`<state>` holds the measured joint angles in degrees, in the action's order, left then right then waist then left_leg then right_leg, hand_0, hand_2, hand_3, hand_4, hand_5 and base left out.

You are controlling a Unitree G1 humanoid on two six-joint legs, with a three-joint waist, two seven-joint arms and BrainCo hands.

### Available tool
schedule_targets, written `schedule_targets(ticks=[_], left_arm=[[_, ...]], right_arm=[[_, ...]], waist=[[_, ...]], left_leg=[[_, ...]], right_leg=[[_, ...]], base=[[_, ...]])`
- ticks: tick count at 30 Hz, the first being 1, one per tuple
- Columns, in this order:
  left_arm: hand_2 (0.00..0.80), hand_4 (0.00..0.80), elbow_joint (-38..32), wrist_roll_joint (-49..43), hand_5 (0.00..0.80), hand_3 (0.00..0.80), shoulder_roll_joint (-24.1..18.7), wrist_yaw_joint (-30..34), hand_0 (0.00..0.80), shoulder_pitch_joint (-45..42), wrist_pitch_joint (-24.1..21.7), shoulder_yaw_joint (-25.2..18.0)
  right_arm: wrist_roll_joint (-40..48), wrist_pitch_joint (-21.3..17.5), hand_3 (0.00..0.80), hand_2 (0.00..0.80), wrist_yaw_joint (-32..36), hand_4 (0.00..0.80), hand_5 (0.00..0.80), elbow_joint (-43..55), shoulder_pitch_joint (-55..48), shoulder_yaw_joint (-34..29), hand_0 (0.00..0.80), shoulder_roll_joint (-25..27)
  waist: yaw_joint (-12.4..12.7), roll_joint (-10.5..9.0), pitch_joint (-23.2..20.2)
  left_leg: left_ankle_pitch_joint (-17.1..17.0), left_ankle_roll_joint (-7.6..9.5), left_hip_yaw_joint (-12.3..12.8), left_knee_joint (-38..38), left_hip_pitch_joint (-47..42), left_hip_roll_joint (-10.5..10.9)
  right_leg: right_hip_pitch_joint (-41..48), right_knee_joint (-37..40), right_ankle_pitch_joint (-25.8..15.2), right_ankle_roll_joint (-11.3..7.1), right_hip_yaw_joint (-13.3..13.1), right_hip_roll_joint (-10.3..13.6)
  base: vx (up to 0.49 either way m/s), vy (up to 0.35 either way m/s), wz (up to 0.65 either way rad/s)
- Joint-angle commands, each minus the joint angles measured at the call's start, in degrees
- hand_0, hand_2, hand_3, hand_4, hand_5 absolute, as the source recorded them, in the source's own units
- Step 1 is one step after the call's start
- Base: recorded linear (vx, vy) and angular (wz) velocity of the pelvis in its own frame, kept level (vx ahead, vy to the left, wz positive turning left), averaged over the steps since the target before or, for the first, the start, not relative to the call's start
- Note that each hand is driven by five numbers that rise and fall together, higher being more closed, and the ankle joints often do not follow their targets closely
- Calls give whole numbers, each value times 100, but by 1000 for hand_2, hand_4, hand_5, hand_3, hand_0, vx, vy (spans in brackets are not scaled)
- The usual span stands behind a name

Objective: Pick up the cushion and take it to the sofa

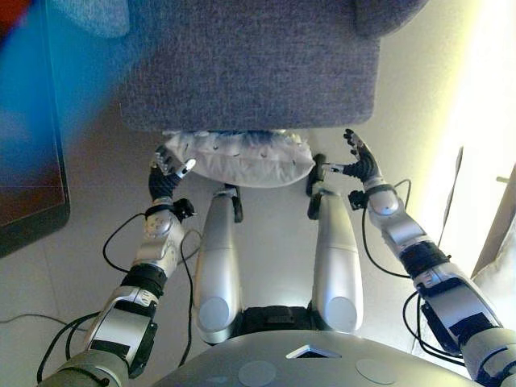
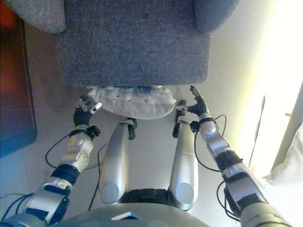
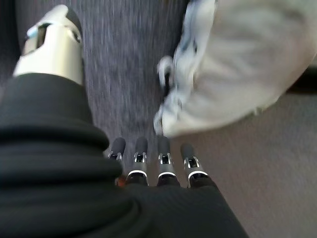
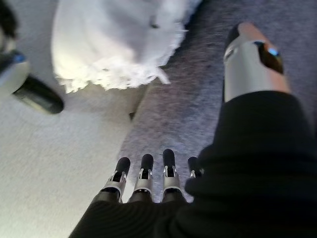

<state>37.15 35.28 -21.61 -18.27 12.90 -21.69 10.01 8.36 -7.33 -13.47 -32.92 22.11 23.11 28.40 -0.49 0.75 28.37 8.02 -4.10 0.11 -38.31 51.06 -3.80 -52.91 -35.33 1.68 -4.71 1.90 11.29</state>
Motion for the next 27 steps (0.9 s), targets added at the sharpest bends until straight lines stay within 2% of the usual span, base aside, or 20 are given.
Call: schedule_targets(ticks=[1,5,8,12,15,22,27], left_arm=[[0,0,-120,42,0,0,-70,-100,0,-484,-228,-244],[0,0,375,593,0,0,-40,211,0,-292,-214,-336],[0,0,689,1120,0,0,-88,513,0,24,-54,-371],[0,0,910,797,0,0,-239,785,0,365,96,-206],[0,0,974,1001,0,0,-485,1069,0,679,97,-14],[0,0,945,994,0,0,-787,1358,0,1180,209,354],[0,0,1208,1268,0,0,-985,1660,0,1482,311,421]], right_arm=[[-657,-91,0,0,-267,0,0,283,-374,-21,0,375],[-921,-102,0,0,-106,0,0,235,-36,93,0,576],[-1239,110,0,0,134,0,0,302,393,337,0,674],[-1585,364,0,0,383,0,0,357,779,619,0,888],[-1784,422,0,0,446,0,0,399,957,802,0,1188],[-2188,226,0,0,261,0,0,368,1183,1024,0,1449],[-2745,156,0,0,366,0,0,360,1720,1511,0,1689]], waist=[[64,193,-75],[50,182,-27],[24,160,-8],[-13,122,-26],[-91,107,-22],[-213,139,-17],[-261,169,-9]], left_leg=[[121,45,-113,-357,316,140],[127,71,-100,-613,659,121],[166,76,-100,-861,935,120],[171,85,-66,-1084,1185,57],[211,121,-44,-1382,1446,12],[365,179,9,-1921,1868,-2],[527,198,46,-2313,2143,-30]], right_leg=[[-36,-550,323,-117,-175,50],[-385,-951,406,-76,-156,52],[-671,-1264,502,-42,-131,55],[-944,-1564,556,-19,-90,69],[-1227,-1887,604,0,-116,50],[-1654,-2335,676,5,-187,2],[-1939,-2622,806,60,-245,-19]], base=[[4,-21,6],[2,-2,1],[0,0,0],[17,11,4],[18,60,1],[12,50,-3],[-14,67,-2]])
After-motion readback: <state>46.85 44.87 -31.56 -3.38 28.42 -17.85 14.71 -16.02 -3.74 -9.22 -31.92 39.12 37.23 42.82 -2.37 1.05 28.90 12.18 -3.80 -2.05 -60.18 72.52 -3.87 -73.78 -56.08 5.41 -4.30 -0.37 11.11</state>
